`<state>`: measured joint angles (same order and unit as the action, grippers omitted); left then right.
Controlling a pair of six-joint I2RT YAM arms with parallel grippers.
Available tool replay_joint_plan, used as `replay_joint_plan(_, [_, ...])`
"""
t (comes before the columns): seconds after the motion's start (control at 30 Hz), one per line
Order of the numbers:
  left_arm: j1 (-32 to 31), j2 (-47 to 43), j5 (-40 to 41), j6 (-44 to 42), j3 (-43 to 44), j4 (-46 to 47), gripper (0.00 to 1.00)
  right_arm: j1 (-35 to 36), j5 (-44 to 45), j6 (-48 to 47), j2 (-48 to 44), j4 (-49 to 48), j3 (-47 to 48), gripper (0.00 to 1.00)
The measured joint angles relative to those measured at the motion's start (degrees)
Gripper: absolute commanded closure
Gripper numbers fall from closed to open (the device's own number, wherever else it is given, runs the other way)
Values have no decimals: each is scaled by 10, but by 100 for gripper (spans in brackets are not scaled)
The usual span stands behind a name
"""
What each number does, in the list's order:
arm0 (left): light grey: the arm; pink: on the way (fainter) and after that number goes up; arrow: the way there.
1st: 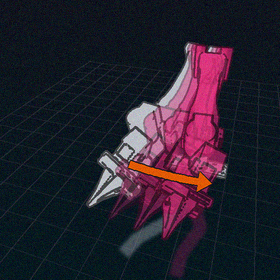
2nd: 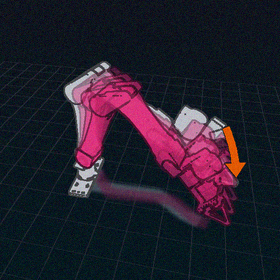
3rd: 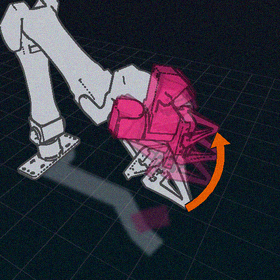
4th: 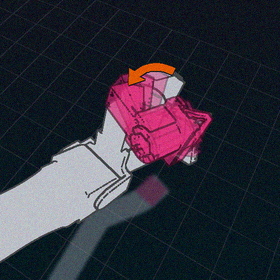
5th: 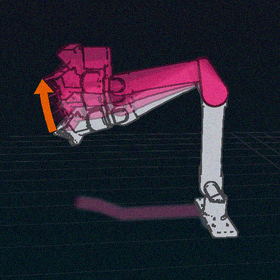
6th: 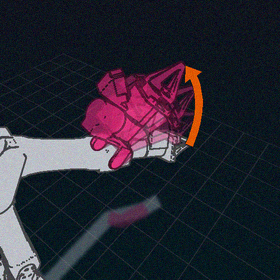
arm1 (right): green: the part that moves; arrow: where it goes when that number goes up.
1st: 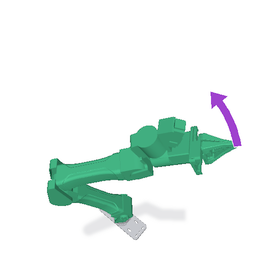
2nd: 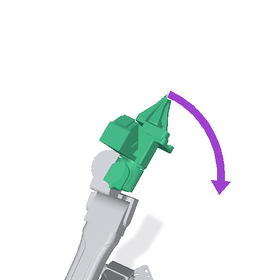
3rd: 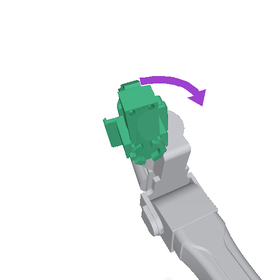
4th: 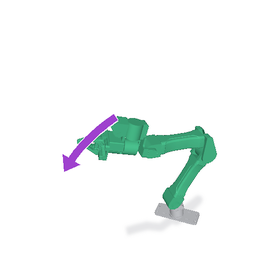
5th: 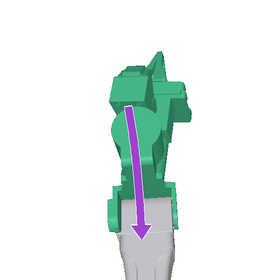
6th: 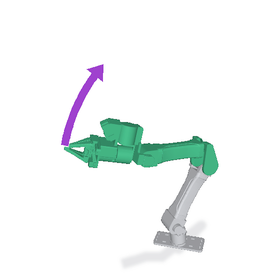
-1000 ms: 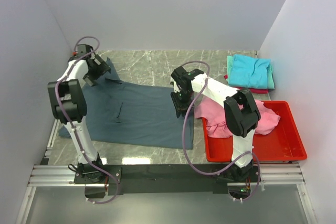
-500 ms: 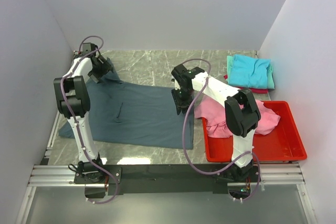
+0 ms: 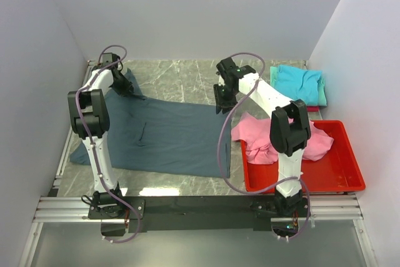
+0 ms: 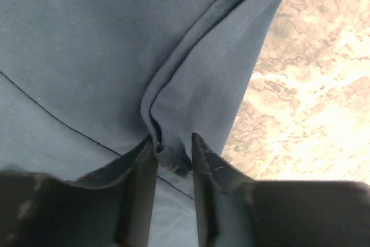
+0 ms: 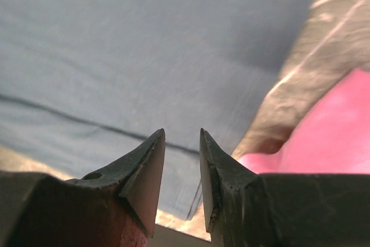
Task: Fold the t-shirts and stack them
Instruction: Fold the tshirt
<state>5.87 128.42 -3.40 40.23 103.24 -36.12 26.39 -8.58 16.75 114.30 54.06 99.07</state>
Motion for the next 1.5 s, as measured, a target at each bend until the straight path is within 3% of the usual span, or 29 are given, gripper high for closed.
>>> replay_joint_plan(0.2, [-4,0,-2,2,2,0,100,-32,29,8,21,-29,1,61])
replay_joint_plan(0.67, [-17,-1,-2,3,0,-2,100,-61,84,19,147,-66,76,57])
replay_joint_plan(1.17, [-19,-48,5,12,-39,-6,100,-64,101,18,169,-81,83,58])
replay_joint_plan(1.43, [-21,-67,5,12,-54,-5,100,-66,93,14,167,-92,76,79])
replay_joint_plan(1.5, [-22,-72,7,12,-61,-6,100,-66,85,14,167,-95,76,95])
